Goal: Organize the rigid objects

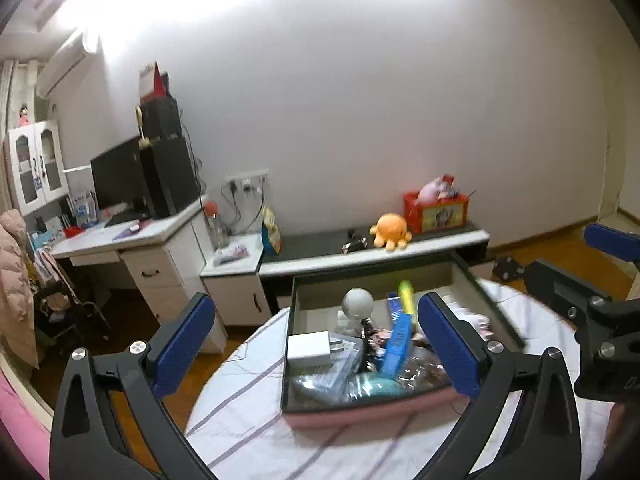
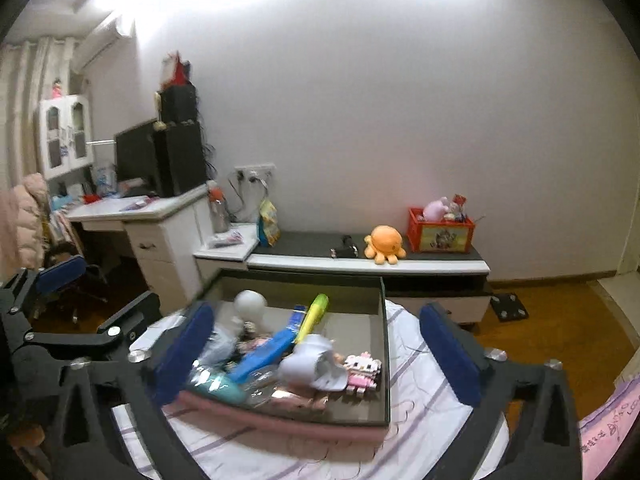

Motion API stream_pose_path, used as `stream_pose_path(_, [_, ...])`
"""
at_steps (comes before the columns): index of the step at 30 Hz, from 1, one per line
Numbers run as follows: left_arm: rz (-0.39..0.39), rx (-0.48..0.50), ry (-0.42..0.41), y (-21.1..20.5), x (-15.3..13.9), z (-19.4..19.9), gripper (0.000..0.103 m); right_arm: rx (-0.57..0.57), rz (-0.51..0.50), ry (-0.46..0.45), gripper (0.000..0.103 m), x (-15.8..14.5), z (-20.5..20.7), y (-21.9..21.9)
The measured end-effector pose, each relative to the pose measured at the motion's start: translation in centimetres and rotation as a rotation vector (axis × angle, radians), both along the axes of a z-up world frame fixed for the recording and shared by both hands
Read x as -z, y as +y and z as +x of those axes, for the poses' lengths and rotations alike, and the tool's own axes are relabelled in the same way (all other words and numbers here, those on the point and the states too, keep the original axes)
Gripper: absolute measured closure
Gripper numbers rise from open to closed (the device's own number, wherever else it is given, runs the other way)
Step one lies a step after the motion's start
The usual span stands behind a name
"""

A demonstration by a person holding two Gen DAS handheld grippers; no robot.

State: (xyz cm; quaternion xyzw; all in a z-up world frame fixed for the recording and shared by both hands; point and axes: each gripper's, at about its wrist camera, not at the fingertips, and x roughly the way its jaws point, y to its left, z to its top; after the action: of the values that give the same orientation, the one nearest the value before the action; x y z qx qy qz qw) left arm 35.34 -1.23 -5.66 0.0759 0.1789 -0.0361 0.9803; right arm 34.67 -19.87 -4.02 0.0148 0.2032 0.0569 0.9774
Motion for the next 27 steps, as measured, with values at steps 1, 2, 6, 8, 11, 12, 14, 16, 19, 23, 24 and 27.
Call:
stream_pose_path(1, [-0.001, 0.005, -0.015, 0.2, -0.6, -1.2, 0.000, -0.011, -0.006, -0.020, 0.000, -0.9, -1.7, 0.2])
stream_pose_path(2, [0.007, 0.003, -0.038, 0.4, -1.4, -3.2, 0.000, -0.017, -0.010, -0.037, 0.000, -1.3, -2.8, 0.3])
stream_pose_path(6, [-0.011, 0.000, -0.112, 1.5, -3.9, -9.1, 0.000, -0.036, -0.037, -0.095, 0.000, -3.8, -8.6, 1.3])
stream_pose_path(8, [-0.032, 0.006, -0.140, 2.2, -4.9, -12.0, 0.000, -0.017, -0.066, -0.130, 0.000, -4.8, -11.7, 1.8])
stream_pose_path(11, [-0.057, 0.005, -0.182, 3.0, -6.0, -15.9, 0.000, 0.005, -0.087, -0.164, 0.000, -5.7, -15.2, 2.5])
stream_pose_path(12, [-0.066, 0.009, -0.187, 3.0, -6.3, -16.9, 0.000, 0.004, -0.082, -0.175, 0.000, -6.0, -16.4, 2.6])
stream_pose_path(14, [-0.077, 0.009, -0.200, 3.5, -6.7, -19.2, 0.000, -0.008, -0.067, -0.192, 0.000, -6.4, -18.5, 2.7])
stream_pose_path(16, [-0.078, 0.012, -0.208, 3.7, -7.1, -20.7, 0.000, -0.010, -0.057, -0.210, 0.000, -6.9, -20.4, 2.9])
stream_pose_path(19, [-0.072, 0.006, -0.236, 3.7, -7.6, -23.0, 0.000, -0.007, -0.057, -0.234, 0.000, -7.6, -22.6, 3.2])
stream_pose_path(23, [-0.084, 0.002, -0.273, 4.0, -8.4, -25.1, 0.000, 0.002, -0.063, -0.269, 0.000, -8.3, -24.9, 3.5])
stream_pose_path(24, [-0.082, 0.001, -0.280, 4.0, -8.5, -25.7, 0.000, 0.002, -0.062, -0.277, 0.000, -8.5, -25.5, 3.5])
stream_pose_path(27, [-0.072, -0.010, -0.304, 4.0, -8.9, -26.7, 0.000, 0.008, -0.067, -0.294, 0.000, -9.0, -26.7, 3.7])
